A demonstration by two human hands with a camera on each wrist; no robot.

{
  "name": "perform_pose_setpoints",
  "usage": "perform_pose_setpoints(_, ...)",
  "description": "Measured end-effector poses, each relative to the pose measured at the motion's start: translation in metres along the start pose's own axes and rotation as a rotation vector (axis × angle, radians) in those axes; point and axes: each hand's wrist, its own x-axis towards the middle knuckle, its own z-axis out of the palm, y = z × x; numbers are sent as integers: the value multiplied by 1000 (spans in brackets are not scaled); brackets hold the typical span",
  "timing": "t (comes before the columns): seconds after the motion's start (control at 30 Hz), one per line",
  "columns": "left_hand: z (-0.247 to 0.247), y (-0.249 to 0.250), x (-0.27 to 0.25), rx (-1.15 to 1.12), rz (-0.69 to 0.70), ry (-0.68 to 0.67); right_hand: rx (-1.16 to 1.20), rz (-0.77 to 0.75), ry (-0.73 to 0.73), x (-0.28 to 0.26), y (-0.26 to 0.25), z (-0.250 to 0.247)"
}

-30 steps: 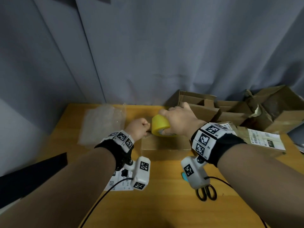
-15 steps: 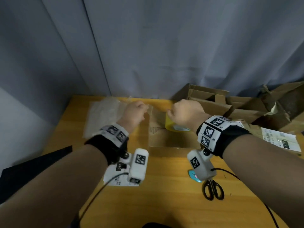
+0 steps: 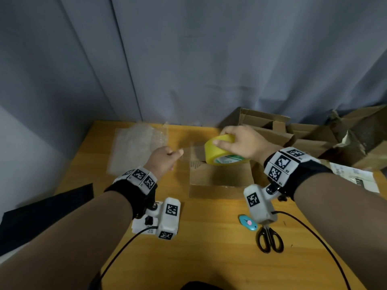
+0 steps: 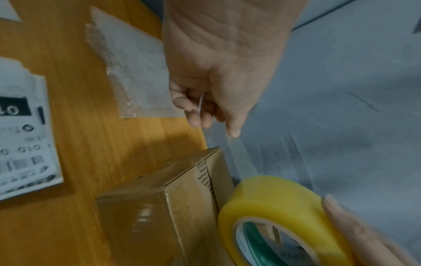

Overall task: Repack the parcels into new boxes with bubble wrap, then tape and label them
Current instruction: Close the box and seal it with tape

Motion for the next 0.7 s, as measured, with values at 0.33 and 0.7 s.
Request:
perform_pose_setpoints(0.33, 8, -11, 11, 17, -37, 5, -397, 48, -20, 23, -31, 15)
perform_pose_setpoints(0.7, 6, -22, 28, -88, -124, 7, -464, 37, 3, 41, -60, 25)
